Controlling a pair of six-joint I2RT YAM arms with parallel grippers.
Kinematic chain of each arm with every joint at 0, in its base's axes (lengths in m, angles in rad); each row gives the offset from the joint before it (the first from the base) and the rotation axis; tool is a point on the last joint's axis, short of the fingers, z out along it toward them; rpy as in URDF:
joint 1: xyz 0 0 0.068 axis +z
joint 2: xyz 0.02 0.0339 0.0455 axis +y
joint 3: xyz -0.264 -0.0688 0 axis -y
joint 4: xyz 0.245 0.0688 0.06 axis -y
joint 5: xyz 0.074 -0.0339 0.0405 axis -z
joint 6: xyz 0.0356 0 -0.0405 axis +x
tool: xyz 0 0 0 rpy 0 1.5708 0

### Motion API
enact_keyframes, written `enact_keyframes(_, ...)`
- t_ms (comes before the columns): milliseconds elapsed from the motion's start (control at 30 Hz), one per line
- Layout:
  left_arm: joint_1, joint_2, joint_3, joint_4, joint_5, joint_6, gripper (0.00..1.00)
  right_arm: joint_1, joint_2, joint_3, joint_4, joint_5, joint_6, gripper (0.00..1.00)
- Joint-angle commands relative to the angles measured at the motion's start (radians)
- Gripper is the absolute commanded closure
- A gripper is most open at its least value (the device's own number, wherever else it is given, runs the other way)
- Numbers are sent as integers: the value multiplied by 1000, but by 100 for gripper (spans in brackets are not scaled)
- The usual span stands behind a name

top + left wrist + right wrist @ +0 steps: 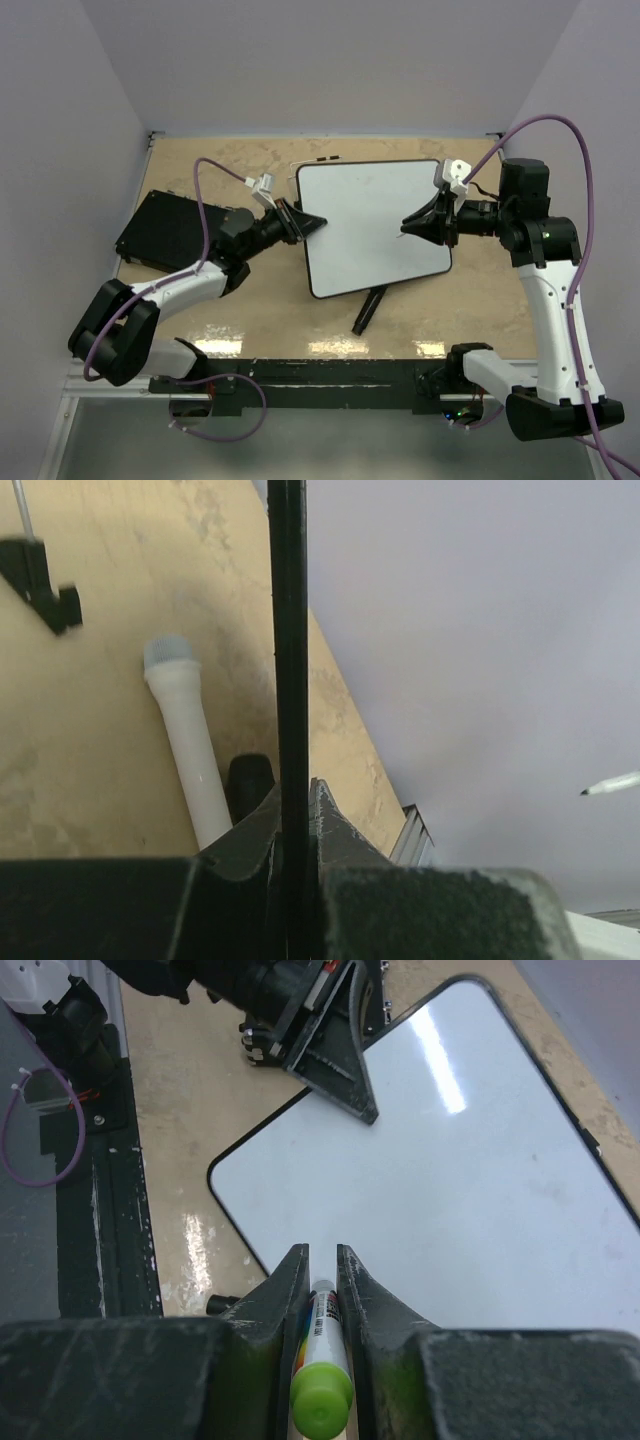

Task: Write a sentence on the whiteboard
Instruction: Move the whiteboard to the center of the board, then write a sentence on the whiteboard.

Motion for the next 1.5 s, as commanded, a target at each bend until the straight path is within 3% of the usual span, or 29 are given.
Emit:
enact_keyframes(0, -139, -129, -50, 187, -235, -19, 100, -5, -29, -27, -5, 31, 40, 100)
enact_keyframes(367, -372, -225, -256, 257, -496, -39, 100, -4, -95, -199, 105, 74, 63, 100)
enact_keyframes(633, -511, -134, -287, 391, -662, -22, 100, 24, -80, -291, 374, 3, 214, 100)
enact_keyframes(767, -517, -59, -288, 465, -654, -29, 100, 93, -89, -351, 597, 48, 338, 100)
enact_keyframes(867, -518, -37, -290, 480, -671, -25, 100, 142, -92, -382, 662, 75, 373, 100)
enact_keyframes(1167, -580, -31, -299, 461, -777, -29, 100, 165, -96, -466, 779, 80, 422, 100)
enact_keyframes(1467, -636, 82, -250, 491, -855, -174, 100, 183, -74, -498, 900, 98, 465, 100)
